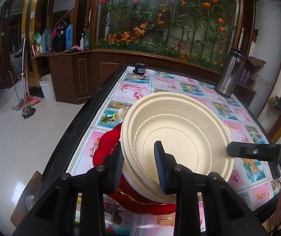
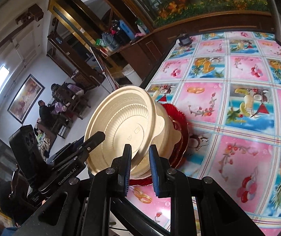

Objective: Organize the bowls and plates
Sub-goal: 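Carry the cream bowl over the stacked plates and bowls with the left gripper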

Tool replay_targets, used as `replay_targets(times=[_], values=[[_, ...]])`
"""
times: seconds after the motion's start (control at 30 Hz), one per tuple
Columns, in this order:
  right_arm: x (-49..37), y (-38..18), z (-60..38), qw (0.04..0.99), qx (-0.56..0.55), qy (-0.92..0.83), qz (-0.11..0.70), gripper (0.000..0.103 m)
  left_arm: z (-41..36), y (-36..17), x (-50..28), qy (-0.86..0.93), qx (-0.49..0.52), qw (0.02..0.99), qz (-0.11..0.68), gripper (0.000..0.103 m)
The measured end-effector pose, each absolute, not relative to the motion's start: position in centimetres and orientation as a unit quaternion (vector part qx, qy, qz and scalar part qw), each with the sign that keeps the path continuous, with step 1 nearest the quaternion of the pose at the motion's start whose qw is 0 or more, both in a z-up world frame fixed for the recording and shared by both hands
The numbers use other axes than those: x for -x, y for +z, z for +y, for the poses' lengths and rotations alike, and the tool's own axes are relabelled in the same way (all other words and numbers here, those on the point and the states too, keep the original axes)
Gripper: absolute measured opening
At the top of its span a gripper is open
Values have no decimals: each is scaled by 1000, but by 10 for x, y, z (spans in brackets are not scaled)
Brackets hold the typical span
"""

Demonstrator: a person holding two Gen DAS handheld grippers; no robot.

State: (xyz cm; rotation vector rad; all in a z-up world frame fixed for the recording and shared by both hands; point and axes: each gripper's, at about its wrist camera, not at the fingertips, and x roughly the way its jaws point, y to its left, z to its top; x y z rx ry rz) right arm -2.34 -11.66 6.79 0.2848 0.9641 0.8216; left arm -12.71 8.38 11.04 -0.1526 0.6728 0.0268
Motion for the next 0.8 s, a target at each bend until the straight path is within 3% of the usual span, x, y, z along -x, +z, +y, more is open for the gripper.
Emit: replay_targets(times=[0.8], values=[[15, 45, -106, 792, -120, 367, 472, 22, 90, 99, 122, 13, 82, 936, 343, 28]])
